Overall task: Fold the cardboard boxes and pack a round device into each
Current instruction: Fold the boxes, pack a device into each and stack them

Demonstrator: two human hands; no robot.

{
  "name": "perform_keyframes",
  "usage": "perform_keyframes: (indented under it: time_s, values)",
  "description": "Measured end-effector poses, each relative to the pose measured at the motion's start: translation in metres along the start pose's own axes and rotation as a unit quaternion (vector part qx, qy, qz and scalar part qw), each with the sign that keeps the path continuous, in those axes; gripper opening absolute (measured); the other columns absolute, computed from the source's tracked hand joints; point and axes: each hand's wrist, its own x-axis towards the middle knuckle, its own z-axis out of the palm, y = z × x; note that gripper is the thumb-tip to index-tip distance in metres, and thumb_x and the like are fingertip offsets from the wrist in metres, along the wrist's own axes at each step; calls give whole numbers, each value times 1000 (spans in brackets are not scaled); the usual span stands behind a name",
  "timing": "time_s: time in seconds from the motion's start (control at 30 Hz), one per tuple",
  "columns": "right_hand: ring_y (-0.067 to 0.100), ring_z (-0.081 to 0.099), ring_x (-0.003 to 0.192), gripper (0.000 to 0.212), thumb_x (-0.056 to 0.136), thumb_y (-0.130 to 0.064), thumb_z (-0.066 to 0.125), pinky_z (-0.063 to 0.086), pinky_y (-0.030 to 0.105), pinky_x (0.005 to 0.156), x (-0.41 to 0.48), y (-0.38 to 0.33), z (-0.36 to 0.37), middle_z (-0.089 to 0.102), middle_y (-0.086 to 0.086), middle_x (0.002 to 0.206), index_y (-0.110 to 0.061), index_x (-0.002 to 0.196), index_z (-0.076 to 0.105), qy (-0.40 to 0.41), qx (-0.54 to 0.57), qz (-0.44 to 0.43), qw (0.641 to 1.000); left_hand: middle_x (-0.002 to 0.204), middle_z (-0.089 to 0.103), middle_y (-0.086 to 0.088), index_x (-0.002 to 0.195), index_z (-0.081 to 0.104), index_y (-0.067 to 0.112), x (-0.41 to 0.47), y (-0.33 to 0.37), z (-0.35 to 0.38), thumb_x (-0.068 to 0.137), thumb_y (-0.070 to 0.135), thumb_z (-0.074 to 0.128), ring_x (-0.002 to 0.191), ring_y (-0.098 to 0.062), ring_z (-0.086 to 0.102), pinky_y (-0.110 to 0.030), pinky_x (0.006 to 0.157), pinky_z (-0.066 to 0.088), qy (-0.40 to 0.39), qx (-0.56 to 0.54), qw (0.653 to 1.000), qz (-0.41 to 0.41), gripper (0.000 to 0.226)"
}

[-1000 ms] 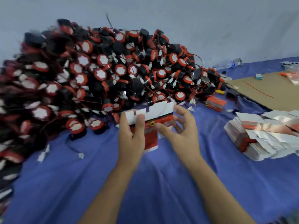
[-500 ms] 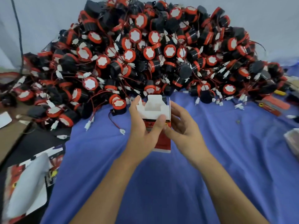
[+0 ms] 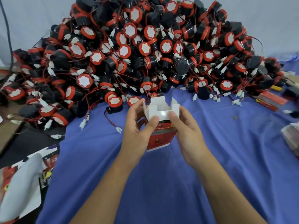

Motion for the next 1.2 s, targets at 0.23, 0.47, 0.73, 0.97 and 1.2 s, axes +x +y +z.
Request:
perform_keyframes:
  time_s: [0.23,0.47,0.73,0.97,1.2]
  values:
    - [20,69,117,43,92,-18,70,57,30,87,0,-2,3,74,1,123,-23,134,62,27,10,0,1000,126,65,-13,126,56,28,4,9,-3,80,9,65,111,-27,67,-36,86,59,-3,-100,993,-56,51]
    - [12,69,91,51,83,7,63,56,24,72,0,-7,10,74,1,112,-22,125,67,59,21,0,998,102,63,-3,98,55,37,4,16,5,73,0,52,91,-17,62,-36,74,55,-21,-51,998,-43,44]
    - [14,67,107,37,92,-11,58,56,31,83,-9,-2,19,70,-8,116,-38,118,56,62,-45,-47,996,114,65,6,107,59,35,-1,21,16,85,4,49,104,-16,64,-36,82,57,8,22,1000,7,39]
    - [4,67,84,17,103,-29,57,52,26,73,-8,-8,16,74,-11,98,-25,101,74,94,49,-1,994,113,76,7,112,76,30,-3,13,14,107,23,52,102,-12,71,-21,76,56,44,-51,998,-19,26]
    - [13,69,96,25,102,-10,59,55,27,80,-6,-9,20,75,-3,108,-25,119,71,88,32,1,996,118,75,0,125,64,36,-2,14,9,97,5,63,104,-22,73,-31,79,60,33,-86,996,7,42]
